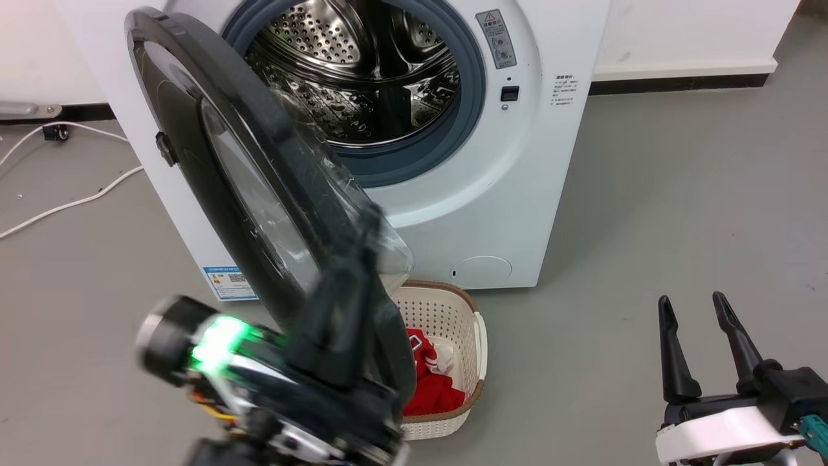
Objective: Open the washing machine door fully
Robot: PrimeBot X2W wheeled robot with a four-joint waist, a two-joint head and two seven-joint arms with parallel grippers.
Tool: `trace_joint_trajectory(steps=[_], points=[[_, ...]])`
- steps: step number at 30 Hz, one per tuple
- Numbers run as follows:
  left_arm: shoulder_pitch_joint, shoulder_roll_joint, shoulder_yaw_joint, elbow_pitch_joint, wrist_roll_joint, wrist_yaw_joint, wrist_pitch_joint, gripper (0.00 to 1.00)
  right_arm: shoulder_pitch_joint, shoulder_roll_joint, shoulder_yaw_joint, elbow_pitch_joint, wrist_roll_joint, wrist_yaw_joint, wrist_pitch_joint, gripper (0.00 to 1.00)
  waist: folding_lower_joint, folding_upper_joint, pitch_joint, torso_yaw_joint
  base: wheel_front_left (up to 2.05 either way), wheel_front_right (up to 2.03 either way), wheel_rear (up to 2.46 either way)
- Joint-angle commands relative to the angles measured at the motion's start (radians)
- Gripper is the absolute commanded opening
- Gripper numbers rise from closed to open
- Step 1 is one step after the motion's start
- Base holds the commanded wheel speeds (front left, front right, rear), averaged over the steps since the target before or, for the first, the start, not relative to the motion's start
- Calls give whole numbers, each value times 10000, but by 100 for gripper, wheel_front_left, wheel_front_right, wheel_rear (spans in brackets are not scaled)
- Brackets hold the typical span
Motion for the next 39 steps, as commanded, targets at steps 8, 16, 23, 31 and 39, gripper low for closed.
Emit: trace_joint_trajectory(steps=[8, 16, 23, 31, 39], points=[[1580, 695, -1949, 2298, -565, -344, -8, 0, 74, 26, 28, 85, 88, -7, -19, 100, 0, 0, -88, 4, 0, 0, 0], [2027, 824, -2414, 4622, -1058, -391, -14, 0, 57, 26, 119, 175, 277, -7, -19, 100, 0, 0, -62, -37, 0, 0, 0], [1037, 297, -2159, 5484, -914, -397, -14, 0, 46, 27, 130, 267, 379, -7, -19, 100, 0, 0, -10, -82, 0, 0, 0], [99, -102, -1735, 6468, -900, 115, -14, 0, -34, 27, 208, 424, 522, -7, -19, 100, 0, 0, 13, -92, 0, 0, 0], [80, -170, -1496, 6964, -1123, 594, -14, 0, -44, 27, 277, 550, 717, -7, -20, 100, 0, 0, 16, -87, 0, 0, 0]])
